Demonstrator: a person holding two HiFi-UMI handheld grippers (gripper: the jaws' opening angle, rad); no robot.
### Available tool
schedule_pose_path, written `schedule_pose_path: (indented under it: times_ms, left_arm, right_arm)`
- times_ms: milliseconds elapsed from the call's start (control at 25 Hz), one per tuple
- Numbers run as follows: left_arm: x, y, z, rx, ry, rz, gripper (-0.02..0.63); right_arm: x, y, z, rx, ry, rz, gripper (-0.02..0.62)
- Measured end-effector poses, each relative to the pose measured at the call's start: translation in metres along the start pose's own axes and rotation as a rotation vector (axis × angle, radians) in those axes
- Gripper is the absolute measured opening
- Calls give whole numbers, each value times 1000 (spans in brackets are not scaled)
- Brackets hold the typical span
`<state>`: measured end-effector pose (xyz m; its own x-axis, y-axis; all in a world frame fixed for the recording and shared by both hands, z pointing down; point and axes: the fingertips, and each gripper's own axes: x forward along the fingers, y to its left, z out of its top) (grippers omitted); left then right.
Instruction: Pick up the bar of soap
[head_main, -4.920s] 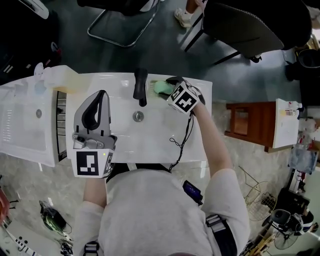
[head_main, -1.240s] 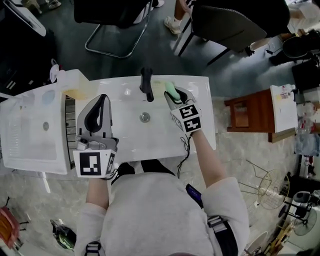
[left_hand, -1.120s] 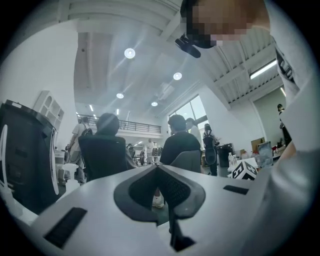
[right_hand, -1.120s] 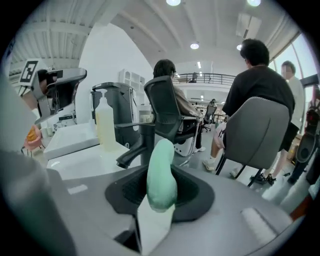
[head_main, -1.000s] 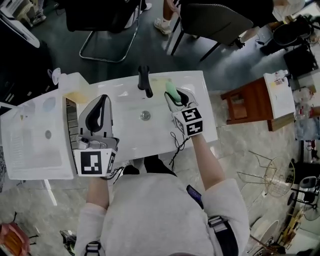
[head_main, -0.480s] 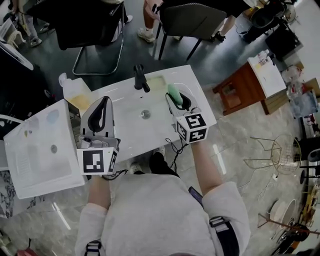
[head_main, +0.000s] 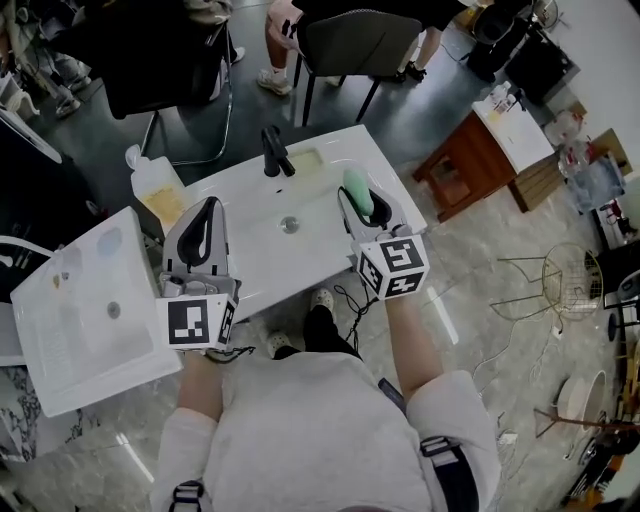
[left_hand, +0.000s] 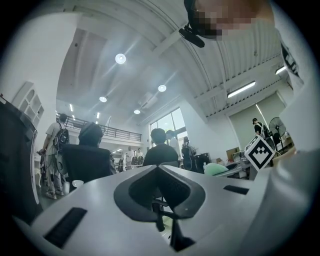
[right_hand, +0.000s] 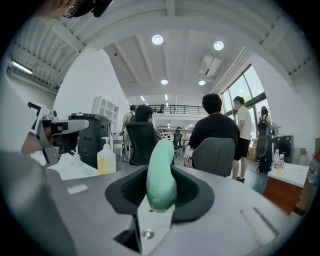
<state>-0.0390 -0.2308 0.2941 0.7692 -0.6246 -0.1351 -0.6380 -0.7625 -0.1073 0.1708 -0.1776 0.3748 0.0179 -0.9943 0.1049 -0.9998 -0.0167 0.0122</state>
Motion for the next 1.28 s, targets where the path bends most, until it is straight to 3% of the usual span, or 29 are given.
schedule_pose_path:
  times_ms: [800, 1280]
  left_arm:
    - [-32, -18, 27, -3, -45, -27, 8]
    - [-51, -60, 35, -26, -42, -30, 8]
  right_arm:
    - [-79, 26, 54, -20, -176, -91, 126]
    - [-129, 20, 63, -45, -213, -105, 126]
